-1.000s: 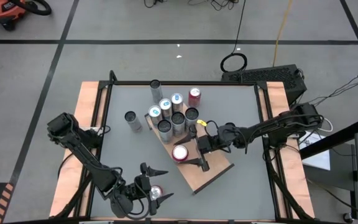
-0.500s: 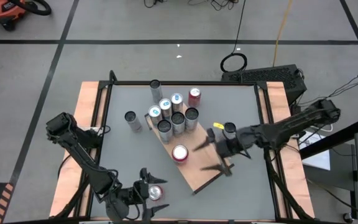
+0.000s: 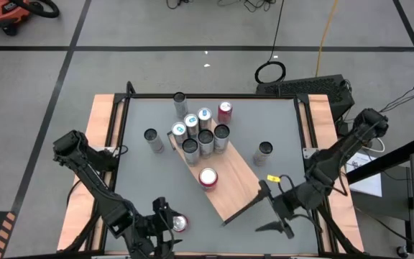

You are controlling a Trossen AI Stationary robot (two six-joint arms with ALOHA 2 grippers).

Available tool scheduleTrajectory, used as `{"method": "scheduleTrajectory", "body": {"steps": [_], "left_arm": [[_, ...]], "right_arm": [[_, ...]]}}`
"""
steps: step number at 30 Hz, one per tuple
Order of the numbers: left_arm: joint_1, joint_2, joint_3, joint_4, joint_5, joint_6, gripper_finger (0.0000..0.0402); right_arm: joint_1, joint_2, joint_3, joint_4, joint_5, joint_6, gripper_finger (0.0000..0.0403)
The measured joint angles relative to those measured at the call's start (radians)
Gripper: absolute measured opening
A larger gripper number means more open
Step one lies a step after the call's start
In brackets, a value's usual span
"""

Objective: Place canned beverage on shelf
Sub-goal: Put the bottom orange soda can on the shelf aligned with the other orange soda can

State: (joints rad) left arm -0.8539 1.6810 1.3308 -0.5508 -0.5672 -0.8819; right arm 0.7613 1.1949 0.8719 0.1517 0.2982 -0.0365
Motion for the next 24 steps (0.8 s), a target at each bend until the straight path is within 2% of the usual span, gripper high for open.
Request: {"method": "scheduleTrajectory", "body": {"steps": [6, 9, 14, 24], "left_arm": [[0.035, 0.01, 0.0, -0.094, 0.096, 0.008, 0.0398], [0.059, 0.025, 0.0, -0.091, 0.119, 0.045, 0.0398], [0.093, 0.068, 0.0, -0.088, 0.233, 0.076, 0.0398], [0.115, 0.131, 0.0, -0.088, 0.244, 0.048, 0.0394]], "right_arm": [[0.04, 0.031, 0.0, 0.001, 0.019, 0.009, 0.0322], [0.04, 0.042, 0.0, 0.001, 0.019, 0.023, 0.0322], [0.04, 0.059, 0.0, 0.001, 0.019, 0.025, 0.0322], [0.039, 0.071, 0.0, 0.002, 0.019, 0.029, 0.0322]]}}
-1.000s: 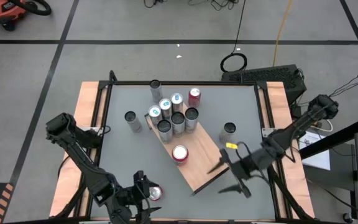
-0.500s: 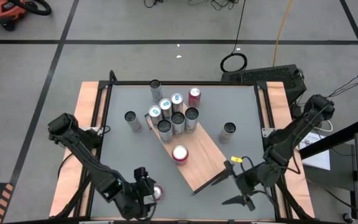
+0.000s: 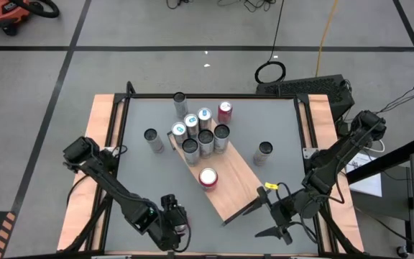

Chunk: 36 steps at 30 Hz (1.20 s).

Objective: Place canned beverage on shelf
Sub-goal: Put the bottom orange soda can on the shelf aligned with the other orange soda can

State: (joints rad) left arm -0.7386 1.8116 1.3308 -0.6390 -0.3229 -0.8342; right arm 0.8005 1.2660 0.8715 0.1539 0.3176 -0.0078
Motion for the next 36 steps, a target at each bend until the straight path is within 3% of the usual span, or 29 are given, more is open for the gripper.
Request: {"method": "scheduleTrajectory", "body": {"steps": [11, 18, 27, 36], "left_arm": [[-0.001, 0.007, 0.0, 0.001, 0.019, -0.112, 0.0286], [0.007, 0.005, 0.027, -0.005, 0.034, -0.165, 0.0285], [0.036, -0.011, 0.161, -0.057, 0.027, -0.209, 0.0287], [0.07, -0.012, 0.332, -0.082, 0.012, -0.207, 0.0288]], "right_arm": [[0.0, 0.011, 0.0, 0.007, 0.0, -0.003, 0.0322], [-0.017, 0.096, 0.0, 0.09, 0.017, 0.006, 0.0322], [-0.022, 0.218, 0.0, 0.366, 0.31, 0.026, 0.0322], [-0.028, 0.238, 0.051, 0.418, 0.316, 0.163, 0.0322]]}}
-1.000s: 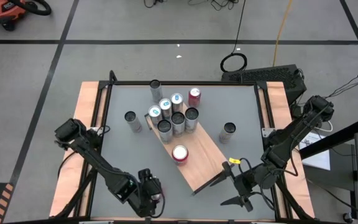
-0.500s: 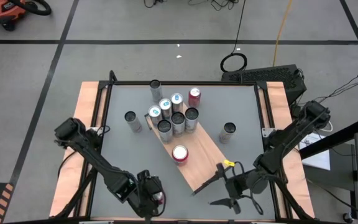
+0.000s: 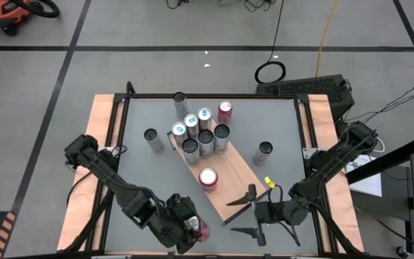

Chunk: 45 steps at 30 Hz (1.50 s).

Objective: Place canned beverage on shelf
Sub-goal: Put the bottom orange soda can on the shelf aligned with the other orange soda can

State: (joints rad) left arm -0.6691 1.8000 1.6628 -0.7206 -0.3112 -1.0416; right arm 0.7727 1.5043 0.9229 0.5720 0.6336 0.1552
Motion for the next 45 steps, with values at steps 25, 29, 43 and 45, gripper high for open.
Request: {"method": "scheduleTrajectory", "body": {"steps": [25, 29, 43, 45], "left_arm": [[0.095, -0.001, 0.146, 0.009, -0.19, 0.215, 0.0288], [0.106, -0.001, 0.147, 0.011, -0.191, 0.221, 0.0288], [0.139, -0.001, 0.147, 0.103, -0.194, 0.344, 0.0288], [0.143, -0.001, 0.147, 0.102, -0.194, 0.344, 0.0288]], "right_arm": [[-0.09, -0.001, 0.258, -0.428, -0.005, -0.015, 0.0323], [-0.109, -0.001, 0.258, -0.455, -0.006, -0.011, 0.0323], [-0.154, -0.001, 0.258, -0.476, -0.059, -0.012, 0.032], [-0.154, -0.001, 0.258, -0.477, -0.059, -0.016, 0.0312]]}}
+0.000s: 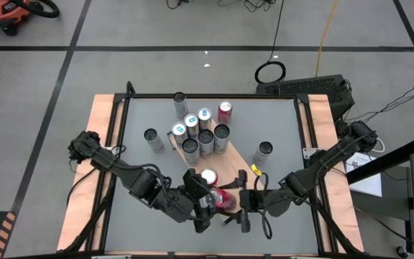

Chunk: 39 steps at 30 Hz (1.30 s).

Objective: Place canned beverage on shelf
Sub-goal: Put the bottom orange soda can on the shelf aligned with the other orange soda can

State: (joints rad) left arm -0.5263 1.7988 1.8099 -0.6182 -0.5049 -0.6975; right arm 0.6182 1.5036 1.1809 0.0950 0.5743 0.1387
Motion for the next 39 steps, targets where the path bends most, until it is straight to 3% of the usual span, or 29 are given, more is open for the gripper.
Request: {"method": "scheduleTrajectory", "body": {"steps": [9, 17, 27, 39], "left_arm": [[0.001, -0.001, 0.0, -0.01, 0.002, -0.005, 0.0288], [0.0, -0.001, 0.0, -0.021, 0.002, 0.029, 0.0296], [-0.005, -0.001, 0.001, 0.049, -0.028, 0.128, 0.0375], [-0.011, -0.001, 0.001, 0.139, -0.086, 0.254, 0.038]], "right_arm": [[-0.007, 0.0, 0.0, -0.004, -0.052, -0.001, 0.0258], [-0.011, -0.009, -0.001, -0.014, -0.063, -0.023, 0.0258], [-0.009, -0.083, -0.002, -0.116, -0.109, -0.027, 0.0255], [-0.01, -0.167, -0.002, -0.247, -0.195, -0.042, 0.0254]]}}
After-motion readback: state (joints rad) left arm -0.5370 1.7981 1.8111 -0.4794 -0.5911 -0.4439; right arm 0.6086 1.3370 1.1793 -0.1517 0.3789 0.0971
